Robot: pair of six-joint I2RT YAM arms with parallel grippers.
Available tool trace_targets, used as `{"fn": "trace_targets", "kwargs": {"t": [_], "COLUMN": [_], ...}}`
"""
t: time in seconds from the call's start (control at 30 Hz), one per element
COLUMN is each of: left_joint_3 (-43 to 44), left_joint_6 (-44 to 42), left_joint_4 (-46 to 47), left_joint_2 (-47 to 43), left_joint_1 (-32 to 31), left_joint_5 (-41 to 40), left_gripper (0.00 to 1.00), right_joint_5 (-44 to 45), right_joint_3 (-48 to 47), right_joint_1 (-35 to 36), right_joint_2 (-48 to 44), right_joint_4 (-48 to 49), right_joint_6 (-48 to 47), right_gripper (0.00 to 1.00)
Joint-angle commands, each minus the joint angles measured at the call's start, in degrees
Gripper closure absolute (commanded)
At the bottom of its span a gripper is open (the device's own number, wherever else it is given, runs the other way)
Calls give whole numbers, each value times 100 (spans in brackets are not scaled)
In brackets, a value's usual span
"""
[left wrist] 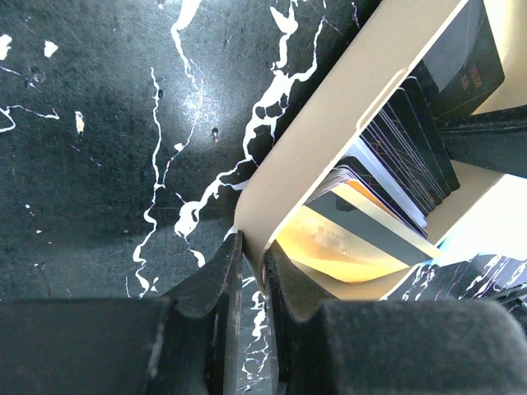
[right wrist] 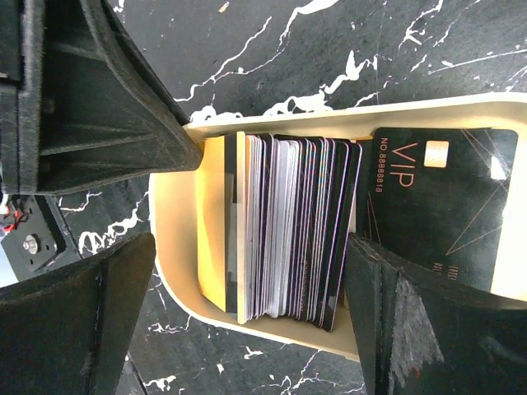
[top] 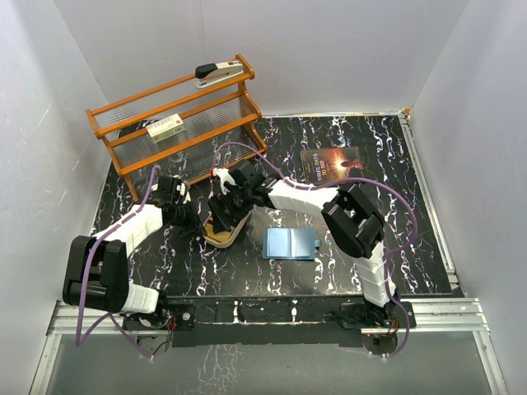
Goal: Put the credit cards into the card holder
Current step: Adjust the credit card in the storage box.
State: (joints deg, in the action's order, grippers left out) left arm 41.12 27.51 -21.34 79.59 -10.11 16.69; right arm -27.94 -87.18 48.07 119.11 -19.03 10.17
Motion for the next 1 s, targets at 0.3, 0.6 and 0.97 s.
{"fn": "trace_targets", "kwargs": {"t": [0.3, 0.6, 0.97], "left_joint_3": [-96, -103, -12], "left_joint_6": [258, 323, 421], "left_joint_4": [379, 437, 426], "left_joint_2": [8, -13, -88], "left_joint_1": [-8, -8, -7], "left_joint_5": [221, 255, 432], "left_gripper": [100, 100, 100], "right_joint_5": [-865, -463, 1008], "right_joint_3": [32, -97, -178], "right_joint_1": [44, 68, 363], "right_joint_2": [-279, 52, -116], "right_joint_4": [283, -82, -420], "right_joint_6": [429, 348, 180], "right_gripper": [20, 31, 73]}}
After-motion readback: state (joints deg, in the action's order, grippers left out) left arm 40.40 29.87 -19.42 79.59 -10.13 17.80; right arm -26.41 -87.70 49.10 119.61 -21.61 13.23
